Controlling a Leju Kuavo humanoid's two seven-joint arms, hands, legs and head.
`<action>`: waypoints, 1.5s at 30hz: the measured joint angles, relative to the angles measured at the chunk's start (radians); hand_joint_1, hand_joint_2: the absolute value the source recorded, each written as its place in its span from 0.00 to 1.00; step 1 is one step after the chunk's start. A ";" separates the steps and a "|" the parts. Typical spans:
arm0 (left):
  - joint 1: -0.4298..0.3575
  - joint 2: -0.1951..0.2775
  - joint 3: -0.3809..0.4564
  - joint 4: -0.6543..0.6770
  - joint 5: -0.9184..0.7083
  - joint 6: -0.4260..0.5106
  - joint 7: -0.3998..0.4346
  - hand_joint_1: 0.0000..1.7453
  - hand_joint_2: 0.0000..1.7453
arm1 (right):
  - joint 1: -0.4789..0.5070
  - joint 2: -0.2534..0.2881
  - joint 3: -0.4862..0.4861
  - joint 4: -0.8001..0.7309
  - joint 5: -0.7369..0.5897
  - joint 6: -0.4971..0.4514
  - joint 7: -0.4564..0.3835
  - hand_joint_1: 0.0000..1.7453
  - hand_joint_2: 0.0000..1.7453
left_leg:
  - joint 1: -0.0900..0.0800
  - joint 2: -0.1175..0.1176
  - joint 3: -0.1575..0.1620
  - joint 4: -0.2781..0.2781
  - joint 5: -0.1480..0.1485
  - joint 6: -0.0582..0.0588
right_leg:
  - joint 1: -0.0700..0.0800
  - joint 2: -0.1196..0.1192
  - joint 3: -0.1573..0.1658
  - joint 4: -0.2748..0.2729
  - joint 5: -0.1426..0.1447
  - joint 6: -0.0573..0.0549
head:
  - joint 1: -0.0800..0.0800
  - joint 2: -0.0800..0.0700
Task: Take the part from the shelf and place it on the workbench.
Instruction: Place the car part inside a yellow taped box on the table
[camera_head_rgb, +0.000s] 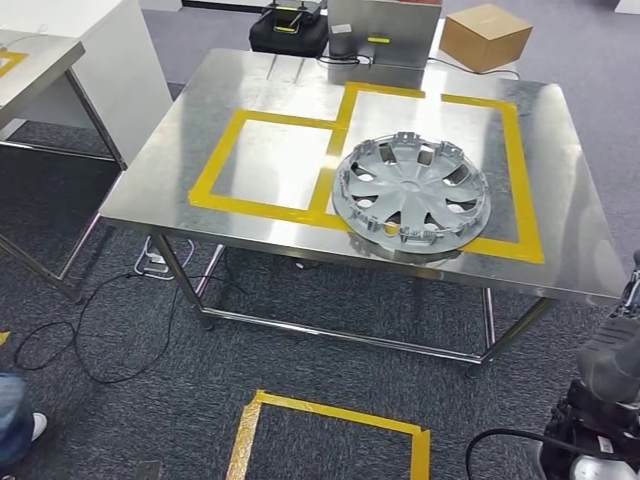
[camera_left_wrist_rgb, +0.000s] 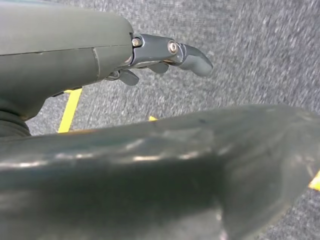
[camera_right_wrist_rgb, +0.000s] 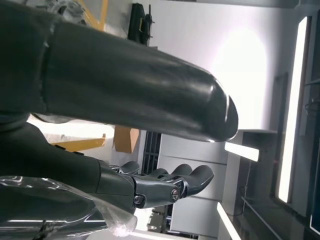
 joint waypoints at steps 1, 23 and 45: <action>0.000 0.000 0.000 0.000 0.000 0.000 0.000 0.00 0.00 | 0.000 0.000 0.000 0.000 0.001 -0.001 0.000 0.00 0.00 | -0.001 0.000 -0.011 0.001 0.007 0.002 | 0.000 0.000 -0.021 0.067 -0.039 0.003 | 0.001 0.000; 0.001 0.004 0.000 0.000 -0.016 0.004 0.004 0.00 0.00 | -0.011 0.000 0.008 0.009 0.024 -0.007 0.017 0.00 0.00 | -0.001 -0.004 0.034 0.050 -0.055 -0.035 | 0.002 -0.002 0.061 -0.129 0.103 -0.037 | -0.005 0.000; 0.008 0.023 0.000 0.000 -0.033 0.012 0.027 0.00 0.00 | -0.010 0.000 0.013 0.023 0.053 -0.010 0.024 0.00 0.00 | 0.000 0.001 -0.114 0.105 -0.023 -0.052 | -0.007 -0.003 0.149 -0.158 0.043 -0.044 | -0.004 0.000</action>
